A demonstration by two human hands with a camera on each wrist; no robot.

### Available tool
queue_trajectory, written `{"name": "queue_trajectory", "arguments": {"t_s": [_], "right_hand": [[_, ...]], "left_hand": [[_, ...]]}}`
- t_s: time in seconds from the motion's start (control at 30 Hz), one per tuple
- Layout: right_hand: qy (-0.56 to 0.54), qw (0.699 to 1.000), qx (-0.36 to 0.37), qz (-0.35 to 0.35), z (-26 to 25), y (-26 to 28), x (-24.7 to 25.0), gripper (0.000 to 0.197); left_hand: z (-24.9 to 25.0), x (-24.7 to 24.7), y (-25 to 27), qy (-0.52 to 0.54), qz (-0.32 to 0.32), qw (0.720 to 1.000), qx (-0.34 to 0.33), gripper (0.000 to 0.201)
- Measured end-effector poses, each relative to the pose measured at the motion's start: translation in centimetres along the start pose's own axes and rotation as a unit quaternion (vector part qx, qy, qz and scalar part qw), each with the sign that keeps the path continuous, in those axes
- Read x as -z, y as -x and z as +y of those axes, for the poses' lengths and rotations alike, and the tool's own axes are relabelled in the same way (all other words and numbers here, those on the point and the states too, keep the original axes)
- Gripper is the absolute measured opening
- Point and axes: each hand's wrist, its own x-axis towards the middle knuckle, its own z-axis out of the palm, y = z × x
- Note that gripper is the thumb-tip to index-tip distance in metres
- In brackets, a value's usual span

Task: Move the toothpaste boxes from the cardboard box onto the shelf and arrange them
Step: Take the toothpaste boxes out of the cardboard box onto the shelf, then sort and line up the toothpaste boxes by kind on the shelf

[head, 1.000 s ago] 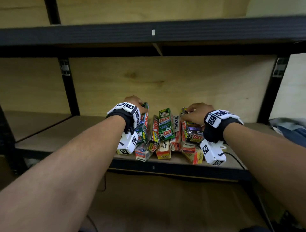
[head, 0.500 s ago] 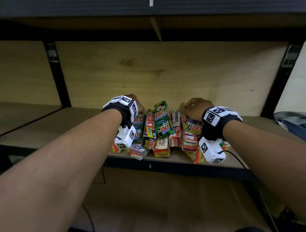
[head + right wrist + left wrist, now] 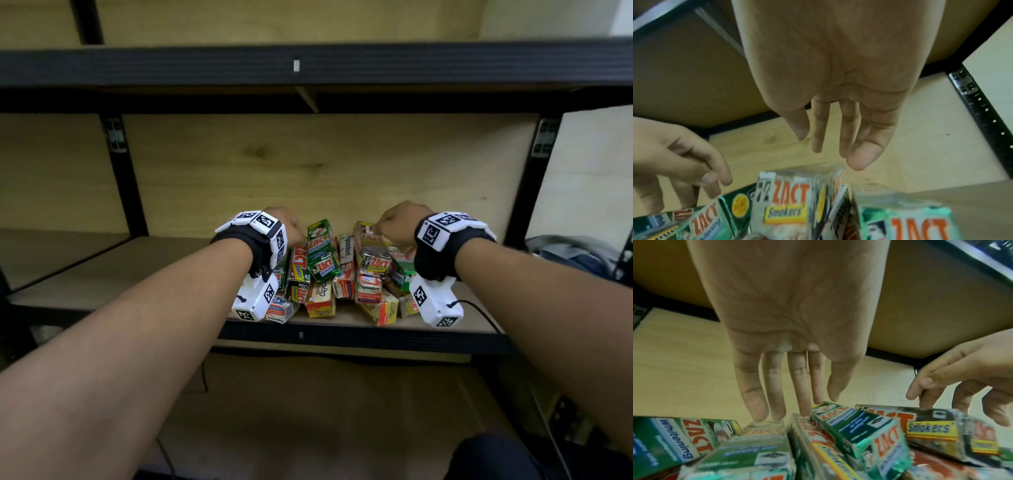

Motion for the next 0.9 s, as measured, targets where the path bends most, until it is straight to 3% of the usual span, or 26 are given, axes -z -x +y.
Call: {"name": "queue_trajectory", "arguments": {"t_s": [0.23, 0.37, 0.7, 0.9], "right_hand": [[-0.137, 0.99, -0.012, 0.014, 4.1, 3.1, 4.0, 0.034], [-0.142, 0.99, -0.015, 0.013, 5.3, 3.9, 4.9, 0.03], [-0.123, 0.992, -0.035, -0.021, 7.3, 2.3, 2.3, 0.03], [-0.059, 0.992, -0.044, -0.104, 6.8, 0.3, -0.3, 0.051]], "left_hand": [[3.6, 1.5, 4.8, 0.035, -0.006, 0.998, -0.055, 0.024], [5.6, 1.8, 5.3, 0.085, -0.033, 0.994, -0.068, 0.018], [10.3, -0.8, 1.0, 0.032, -0.037, 0.995, -0.085, 0.031], [12.2, -3.2, -2.8, -0.045, -0.091, 0.994, -0.049, 0.045]]}}
